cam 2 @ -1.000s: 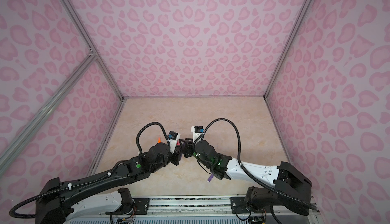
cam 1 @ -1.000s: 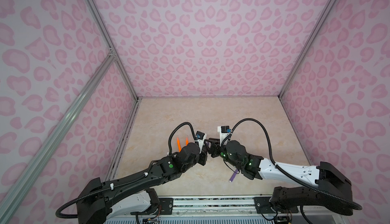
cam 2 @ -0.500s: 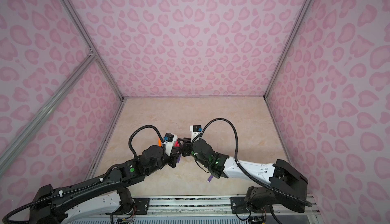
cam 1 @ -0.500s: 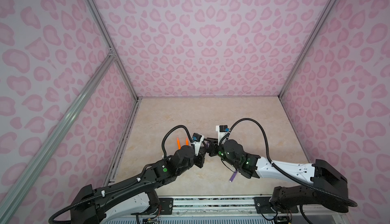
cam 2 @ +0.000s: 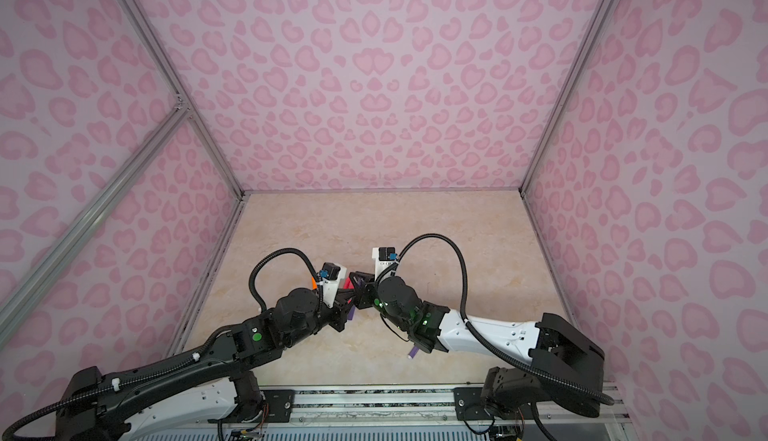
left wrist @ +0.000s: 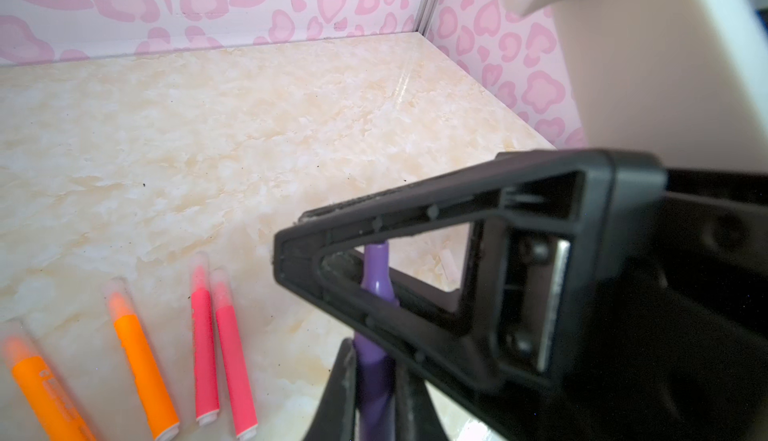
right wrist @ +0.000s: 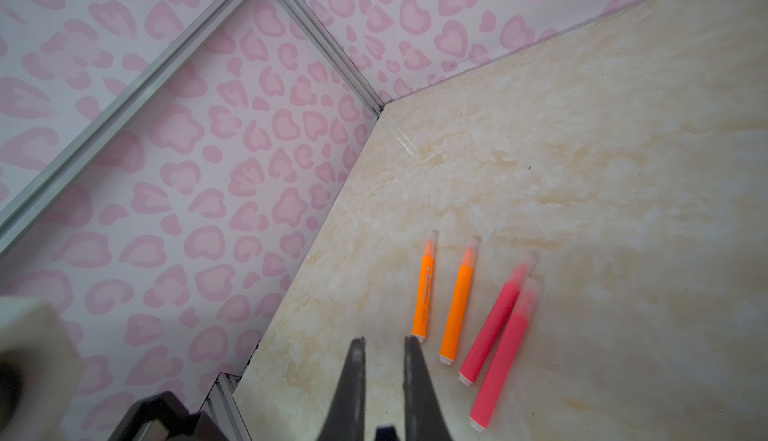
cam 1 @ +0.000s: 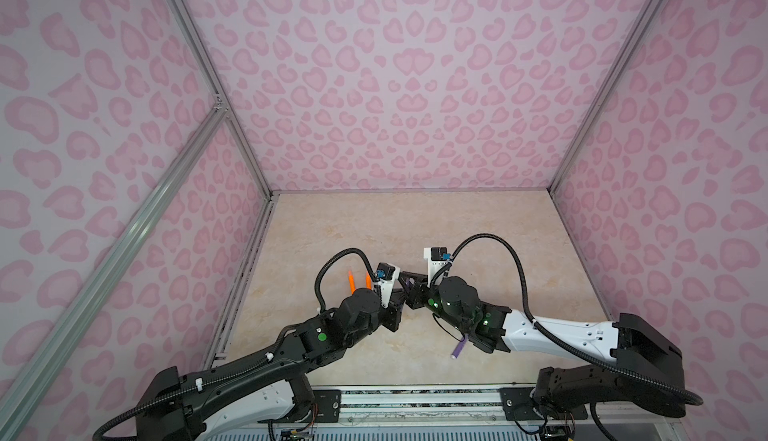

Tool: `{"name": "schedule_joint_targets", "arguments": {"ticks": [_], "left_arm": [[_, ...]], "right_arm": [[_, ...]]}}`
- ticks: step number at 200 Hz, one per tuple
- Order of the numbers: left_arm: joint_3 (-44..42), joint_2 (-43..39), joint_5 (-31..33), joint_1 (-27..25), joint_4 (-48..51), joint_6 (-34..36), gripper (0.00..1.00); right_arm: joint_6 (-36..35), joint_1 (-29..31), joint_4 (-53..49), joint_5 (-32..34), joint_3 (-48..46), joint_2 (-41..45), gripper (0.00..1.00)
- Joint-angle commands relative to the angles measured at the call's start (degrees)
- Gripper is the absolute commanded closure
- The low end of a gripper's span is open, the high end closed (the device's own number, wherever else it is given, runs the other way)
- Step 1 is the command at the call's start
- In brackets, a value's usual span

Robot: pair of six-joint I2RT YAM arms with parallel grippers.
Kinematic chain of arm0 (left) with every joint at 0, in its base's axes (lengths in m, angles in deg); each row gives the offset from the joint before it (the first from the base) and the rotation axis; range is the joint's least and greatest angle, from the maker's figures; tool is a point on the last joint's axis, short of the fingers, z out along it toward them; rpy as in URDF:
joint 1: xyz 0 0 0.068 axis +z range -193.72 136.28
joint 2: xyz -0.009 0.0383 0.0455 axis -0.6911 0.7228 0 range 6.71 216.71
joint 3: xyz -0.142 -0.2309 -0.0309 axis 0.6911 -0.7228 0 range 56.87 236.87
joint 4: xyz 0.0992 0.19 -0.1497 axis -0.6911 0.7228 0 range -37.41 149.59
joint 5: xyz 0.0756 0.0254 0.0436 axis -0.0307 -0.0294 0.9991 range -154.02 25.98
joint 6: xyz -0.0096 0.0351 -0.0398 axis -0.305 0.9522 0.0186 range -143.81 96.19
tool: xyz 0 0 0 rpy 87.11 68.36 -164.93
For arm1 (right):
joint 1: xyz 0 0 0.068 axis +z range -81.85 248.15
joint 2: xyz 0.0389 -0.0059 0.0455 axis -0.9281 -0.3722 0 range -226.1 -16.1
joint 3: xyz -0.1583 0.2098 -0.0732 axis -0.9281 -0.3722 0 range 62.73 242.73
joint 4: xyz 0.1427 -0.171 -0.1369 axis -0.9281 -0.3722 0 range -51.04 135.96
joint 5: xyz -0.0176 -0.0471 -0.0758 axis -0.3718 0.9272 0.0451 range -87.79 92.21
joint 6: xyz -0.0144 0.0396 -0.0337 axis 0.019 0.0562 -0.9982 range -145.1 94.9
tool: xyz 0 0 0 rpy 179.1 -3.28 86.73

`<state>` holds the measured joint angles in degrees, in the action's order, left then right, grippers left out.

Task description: Insert the pens into the pen caps

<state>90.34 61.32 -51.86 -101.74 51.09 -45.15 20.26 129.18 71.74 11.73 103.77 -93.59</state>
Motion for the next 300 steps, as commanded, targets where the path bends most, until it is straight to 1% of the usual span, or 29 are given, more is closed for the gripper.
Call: {"name": "schedule_joint_targets", "arguments": {"ticks": [1,20,43,55,94,110,132,142,145,157,164,168,179,192,199,208,219,232,239,249,265,273,284,300], "left_arm": [[1.1,0.8,-1.7,0.0,-4.6,0.4,0.84],[1.2,1.1,-1.7,0.0,-4.6,0.4,0.8],[0.7,0.7,-1.1,0.1,-4.8,0.4,0.78],[0.6,0.5,-1.4,0.0,-5.1,0.5,0.75],[0.8,0.3,-1.3,0.0,-4.6,0.5,0.73],[0.5,-0.1,-1.1,0.0,-4.9,0.4,0.76],[0.2,-0.4,-1.1,0.0,-5.1,0.3,0.9],[0.3,-0.6,-1.0,0.0,-5.0,0.3,0.95],[0.3,-0.7,-1.0,0.0,-4.9,0.2,0.97],[0.1,-1.1,-0.8,0.0,-4.8,0.1,0.97],[-0.2,-1.5,-0.4,0.0,-4.9,-0.1,0.97],[-0.3,-1.7,0.1,0.0,-4.8,-0.3,0.97],[-0.5,-2.3,1.7,0.1,-4.5,-0.7,0.97],[-0.3,-2.5,4.5,0.3,-3.3,-1.7,0.97],[-0.1,-2.3,6.3,0.7,-2.1,-2.6,0.97],[0.0,-2.1,7.2,1.8,-0.8,-4.0,0.97],[0.0,-2.0,6.7,3.4,0.1,-5.3,0.97],[-0.1,-2.1,7.0,4.6,0.8,-6.4,0.97],[0.0,-2.1,7.8,4.9,1.4,-6.9,0.97],[0.3,-1.9,8.9,5.3,2.5,-7.5,0.97],[0.5,-1.5,9.2,5.7,3.0,-7.8,0.97],[0.5,-1.2,8.9,5.7,2.9,-7.7,0.97],[0.6,-0.6,8.7,5.7,2.6,-7.4,0.97],[1.2,1.1,8.6,5.7,2.8,-7.1,0.97]], "right_arm": [[0.2,0.5,-0.4,-1.5,0.3,-0.2,0.98],[0.1,0.7,-0.4,-1.4,0.3,-0.1,0.99],[0.1,0.8,-0.8,-1.5,0.8,-0.3,1.0],[0.0,1.0,-0.6,-1.5,0.7,-0.4,1.0],[0.1,1.3,-0.1,-1.2,0.4,-0.2,1.0],[0.0,1.4,-0.9,-1.1,1.0,-0.4,1.0],[-0.1,2.0,-0.6,-1.1,1.0,-0.7,1.0],[-0.3,2.2,-0.6,-0.9,0.9,-0.8,1.0],[-0.4,2.2,-0.6,-0.8,0.9,-0.9,0.98],[-0.7,2.3,-0.6,-0.4,0.8,-0.7,0.89],[-0.9,2.3,-1.1,0.2,0.9,-0.4,0.79],[-1.1,2.3,-1.6,0.5,1.0,-0.1,0.72],[-1.8,2.3,-3.7,2.0,1.3,0.9,0.58],[-2.5,2.3,-6.3,5.2,1.2,2.5,0.47],[-2.4,2.3,-7.9,7.7,0.9,3.3,0.43],[-2.1,2.2,-9.5,11.1,0.5,4.4,0.41],[-1.6,1.9,-11.6,15.3,-0.8,6.1,0.38],[-0.7,1.4,-14.5,22.2,-2.4,8.5,0.37],[1.6,1.4,-18.2,27.7,-2.9,10.1,0.37],[6.0,1.1,-24.8,34.4,-3.3,12.6,0.32],[8.2,0.6,-27.6,41.0,-6.0,16.2,0.31],[7.6,-0.1,-26.7,41.8,-7.9,17.6,0.3],[6.8,-2.5,-27.9,40.1,-9.0,18.8,0.3],[9.8,-7.6,-38.4,35.3,-6.3,18.7,0.3]]}}
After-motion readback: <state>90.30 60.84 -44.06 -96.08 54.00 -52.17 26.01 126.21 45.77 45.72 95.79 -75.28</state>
